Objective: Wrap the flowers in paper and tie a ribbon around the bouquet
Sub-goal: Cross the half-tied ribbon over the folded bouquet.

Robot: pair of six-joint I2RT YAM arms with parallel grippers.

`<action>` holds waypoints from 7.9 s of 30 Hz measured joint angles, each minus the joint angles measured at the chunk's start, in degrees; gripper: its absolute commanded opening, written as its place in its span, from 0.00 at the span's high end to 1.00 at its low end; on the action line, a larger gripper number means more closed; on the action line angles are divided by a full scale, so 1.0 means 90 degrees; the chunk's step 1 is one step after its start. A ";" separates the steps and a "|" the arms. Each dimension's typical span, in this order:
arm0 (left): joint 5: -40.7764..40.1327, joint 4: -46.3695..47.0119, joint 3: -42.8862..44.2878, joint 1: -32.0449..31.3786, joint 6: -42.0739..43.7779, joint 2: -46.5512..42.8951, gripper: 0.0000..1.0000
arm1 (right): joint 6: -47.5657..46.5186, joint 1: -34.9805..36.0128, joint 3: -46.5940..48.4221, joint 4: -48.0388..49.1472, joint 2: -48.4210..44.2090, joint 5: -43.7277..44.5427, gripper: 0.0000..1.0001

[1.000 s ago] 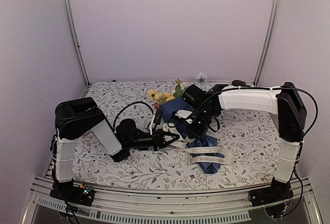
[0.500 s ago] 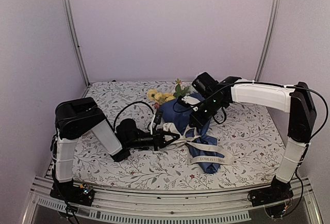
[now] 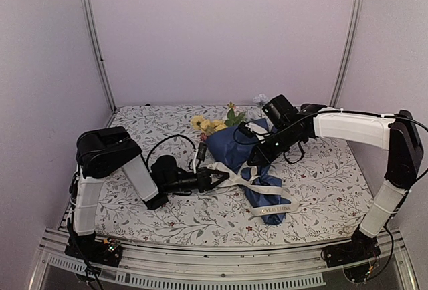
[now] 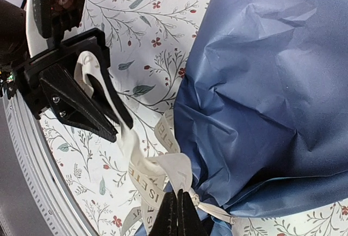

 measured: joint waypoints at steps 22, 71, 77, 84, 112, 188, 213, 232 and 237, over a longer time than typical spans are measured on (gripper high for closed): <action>-0.3189 0.0005 -0.2395 -0.0204 -0.0078 -0.1209 0.65 | 0.0238 -0.0083 -0.0267 0.0403 -0.0007 -0.0291 1.00; -0.0520 -0.5722 0.1710 -0.0486 0.4940 -0.1605 1.00 | 0.0515 -0.0240 -0.1056 0.1241 -0.0427 -0.1173 0.56; -0.0454 -0.5518 0.1632 -0.0481 0.4779 -0.1605 1.00 | 0.0964 -0.0236 -0.1394 0.0852 -0.1489 -0.0306 0.54; -0.0447 -0.5399 0.1564 -0.0476 0.4733 -0.1605 1.00 | 0.2244 -0.0260 -0.2334 -0.0005 -0.2446 0.0940 0.57; -0.0423 -0.5224 0.1430 -0.0471 0.4709 -0.1605 1.00 | 0.2924 -0.0568 -0.3291 0.0090 -0.1520 0.1134 0.32; -0.0296 -0.5224 0.1430 -0.0471 0.4682 -0.1605 1.00 | 0.1430 0.0194 -0.3456 0.1617 -0.2208 -0.0058 0.63; -0.0245 -0.5204 0.1430 -0.0471 0.4602 -0.1605 1.00 | 0.2572 0.0391 -0.3334 0.3157 -0.2358 -0.1190 1.00; -0.0109 -0.4988 0.1396 -0.0471 0.4420 -0.1603 1.00 | 0.4490 0.0369 -0.3385 0.4767 -0.1015 0.0075 0.85; -0.0107 -0.4969 0.1396 -0.0471 0.4420 -0.1605 1.00 | 0.4758 0.0362 -0.3385 0.4753 -0.0741 0.0141 0.66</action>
